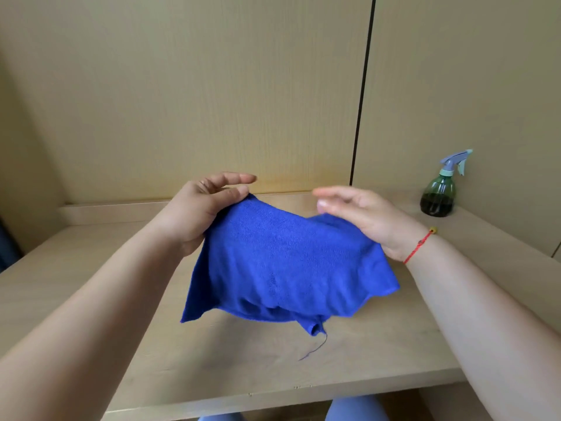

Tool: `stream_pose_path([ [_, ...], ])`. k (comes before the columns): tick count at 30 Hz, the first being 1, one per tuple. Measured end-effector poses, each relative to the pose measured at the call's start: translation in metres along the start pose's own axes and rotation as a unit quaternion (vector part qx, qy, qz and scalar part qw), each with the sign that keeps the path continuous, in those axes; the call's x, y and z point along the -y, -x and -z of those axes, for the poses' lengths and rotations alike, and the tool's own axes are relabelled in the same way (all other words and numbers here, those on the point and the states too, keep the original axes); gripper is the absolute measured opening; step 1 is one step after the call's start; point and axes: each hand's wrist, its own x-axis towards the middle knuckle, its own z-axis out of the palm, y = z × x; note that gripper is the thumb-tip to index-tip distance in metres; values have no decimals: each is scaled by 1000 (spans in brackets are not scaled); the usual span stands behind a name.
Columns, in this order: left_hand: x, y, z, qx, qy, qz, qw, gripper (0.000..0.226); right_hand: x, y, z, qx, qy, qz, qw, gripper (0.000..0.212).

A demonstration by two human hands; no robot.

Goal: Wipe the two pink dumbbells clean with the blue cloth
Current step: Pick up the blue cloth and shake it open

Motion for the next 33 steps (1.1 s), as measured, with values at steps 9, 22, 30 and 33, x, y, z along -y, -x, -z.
stream_pose_path([
  [9, 4, -8, 3, -113, 56, -22, 992, 19, -35, 10, 6, 281, 22, -107, 954, 51],
  [22, 18, -7, 24, -24, 169, 99, 980, 48, -76, 24, -3, -29, -525, -22, 850, 69],
  [30, 21, -7, 25, -45, 112, 57, 991, 36, -64, 22, -11, -65, -207, -83, 973, 65],
  [33, 34, -5, 28, -64, -7, 79, 995, 30, -67, 22, -9, -83, -50, -99, 990, 51],
])
